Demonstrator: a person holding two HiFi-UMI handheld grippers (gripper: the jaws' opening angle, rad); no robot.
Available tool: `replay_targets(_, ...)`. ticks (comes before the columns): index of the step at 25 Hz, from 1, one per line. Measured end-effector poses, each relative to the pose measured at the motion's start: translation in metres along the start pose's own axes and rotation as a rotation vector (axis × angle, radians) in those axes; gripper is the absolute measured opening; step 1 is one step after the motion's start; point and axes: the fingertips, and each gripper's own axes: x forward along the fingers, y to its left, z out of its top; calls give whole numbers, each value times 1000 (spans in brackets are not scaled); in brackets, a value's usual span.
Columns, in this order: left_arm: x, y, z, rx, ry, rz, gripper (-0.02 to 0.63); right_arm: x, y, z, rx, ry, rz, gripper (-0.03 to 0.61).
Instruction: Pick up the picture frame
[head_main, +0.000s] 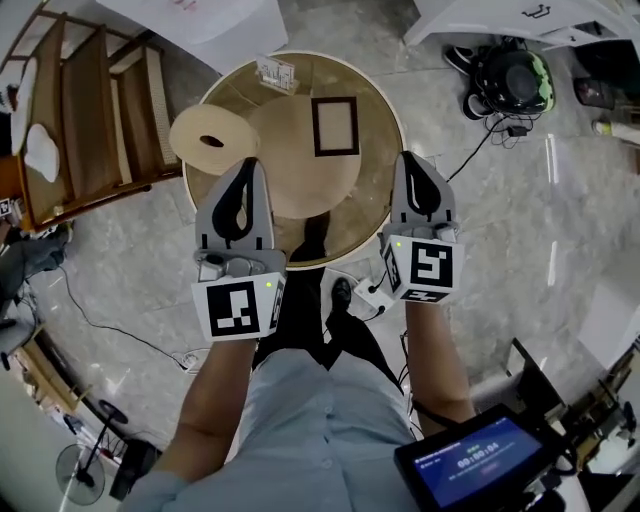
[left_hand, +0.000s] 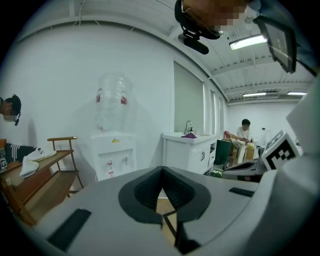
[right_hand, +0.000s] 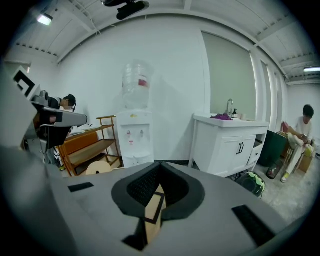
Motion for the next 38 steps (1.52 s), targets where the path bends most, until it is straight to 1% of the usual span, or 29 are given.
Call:
replay_targets(7, 47, 17, -55, -36, 82, -4, 11, 57, 4, -50, 14, 102, 19, 17)
replay_targets(12, 76, 20, -87, -47, 103, 4, 11, 92, -1, -83, 24, 133, 24, 18)
replay_targets(18, 88, 12, -120, -59, 132, -7, 11, 109, 4, -130, 26, 193, 42, 21)
replay_targets(21, 93, 14, -133, -69, 147, -7, 11, 119, 11, -146, 35, 226, 50, 26)
replay_targets(25, 100, 16, -153, -82, 158, -4, 11, 137, 16, -168, 29, 240, 59, 35)
replay_targets(28, 107, 15, -173, -112, 172, 0, 11, 151, 17, -191, 18, 256, 66, 52)
replay_targets(31, 110, 17, -178, -120, 180, 2, 11, 161, 17, -196, 18, 269, 75, 73)
replay_targets(33, 111, 17, -180, -143, 184, 6, 11, 165, 16, -199, 19, 277, 74, 86)
replay_targets(38, 113, 17, -187, -158, 202, -4, 11, 177, 11, -210, 25, 300, 58, 95)
